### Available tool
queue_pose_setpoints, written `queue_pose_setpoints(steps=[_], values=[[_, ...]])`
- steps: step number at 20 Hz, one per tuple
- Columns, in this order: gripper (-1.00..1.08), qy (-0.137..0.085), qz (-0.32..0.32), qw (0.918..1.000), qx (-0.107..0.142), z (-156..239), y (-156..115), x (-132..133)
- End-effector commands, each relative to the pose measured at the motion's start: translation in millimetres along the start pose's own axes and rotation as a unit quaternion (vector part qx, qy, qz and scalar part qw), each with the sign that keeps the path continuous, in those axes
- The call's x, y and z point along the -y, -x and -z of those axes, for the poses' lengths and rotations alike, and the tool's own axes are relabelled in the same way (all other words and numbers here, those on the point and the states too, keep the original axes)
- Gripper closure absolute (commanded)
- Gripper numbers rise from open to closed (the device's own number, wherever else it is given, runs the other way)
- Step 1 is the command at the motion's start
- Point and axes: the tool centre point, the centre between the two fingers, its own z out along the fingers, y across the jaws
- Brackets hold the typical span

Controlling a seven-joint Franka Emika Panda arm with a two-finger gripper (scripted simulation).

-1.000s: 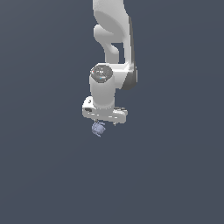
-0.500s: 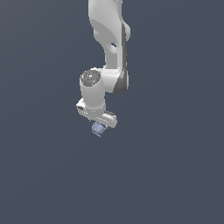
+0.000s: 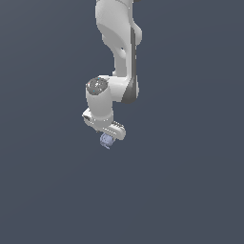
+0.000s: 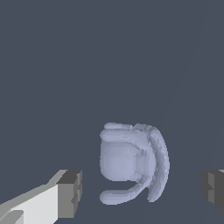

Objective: Pick up the object and move it to a goal position.

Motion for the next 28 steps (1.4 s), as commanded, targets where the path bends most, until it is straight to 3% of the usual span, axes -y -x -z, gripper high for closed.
queue_pose_setpoints(steps=[1, 14, 15, 28], values=[[-0.92, 0.0, -0.001, 1.0, 0.0, -5.8, 0.3, -0.4], [-0.92, 0.0, -0.003, 1.0, 0.0, -47.9, 0.2, -0.9], [1.08, 0.0, -0.003, 1.0, 0.0, -47.9, 0.2, -0.9], [1.08, -0.001, -0.006, 1.0, -0.004, -43.6, -3.3, 0.2]])
